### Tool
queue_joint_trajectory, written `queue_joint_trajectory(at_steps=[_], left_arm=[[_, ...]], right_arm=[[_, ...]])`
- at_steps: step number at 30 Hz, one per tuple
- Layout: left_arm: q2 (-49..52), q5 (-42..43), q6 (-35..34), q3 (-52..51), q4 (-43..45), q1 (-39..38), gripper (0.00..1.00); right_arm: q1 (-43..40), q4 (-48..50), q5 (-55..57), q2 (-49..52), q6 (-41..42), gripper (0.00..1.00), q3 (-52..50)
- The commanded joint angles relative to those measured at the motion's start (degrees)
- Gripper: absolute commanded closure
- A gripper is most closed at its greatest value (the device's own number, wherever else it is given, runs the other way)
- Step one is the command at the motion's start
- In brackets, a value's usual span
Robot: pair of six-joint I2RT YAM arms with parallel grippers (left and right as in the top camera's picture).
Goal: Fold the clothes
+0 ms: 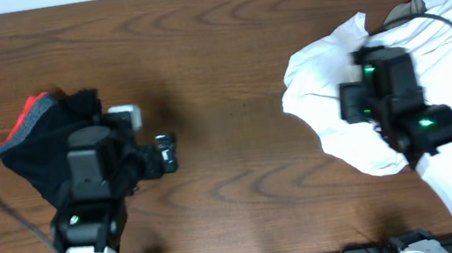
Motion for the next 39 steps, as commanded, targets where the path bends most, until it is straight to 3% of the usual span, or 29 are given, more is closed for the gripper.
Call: queue_joint_trajectory(at_steps=[1, 5, 11, 18, 22, 37, 39], left_arm=[[5.27, 2.14, -2.19, 1.27, 3.17, -5.09, 0.02], [14.73, 2.19, -5.35, 1.79, 10.12, -12.28, 0.02], [29.38, 5.62, -9.22, 2.89, 25.81, -19.82, 0.02], [43.87, 5.60, -11.96, 3.23, 47.78, -25.24, 0.02], [50.53, 5.57, -14.36, 3.87, 55.84, -27.39, 0.02], [66.53, 9.92, -16.31, 21.14, 49.81, -29.97, 0.01], [66.90, 9.84, -16.28, 21.22, 49.79, -30.73, 0.12]], right_arm=[[-5.53, -4.11, 0.92, -0.87, 4.11, 0.32, 0.50], [-10.34, -9.25, 0.79, -0.90, 4.15, 0.29, 0.50], [-14.19, -13.31, 0.83, -1.18, 4.81, 0.07, 0.50], [-18.71, -17.35, 0.79, -4.66, 5.25, 0.06, 0.50], [-19.26, -19.17, 0.81, -6.86, 3.89, 0.06, 0.50], [-19.26, -21.03, 0.81, -10.80, 3.91, 0.09, 0.50], [-19.26, -20.92, 0.81, -10.80, 3.91, 0.11, 0.50]])
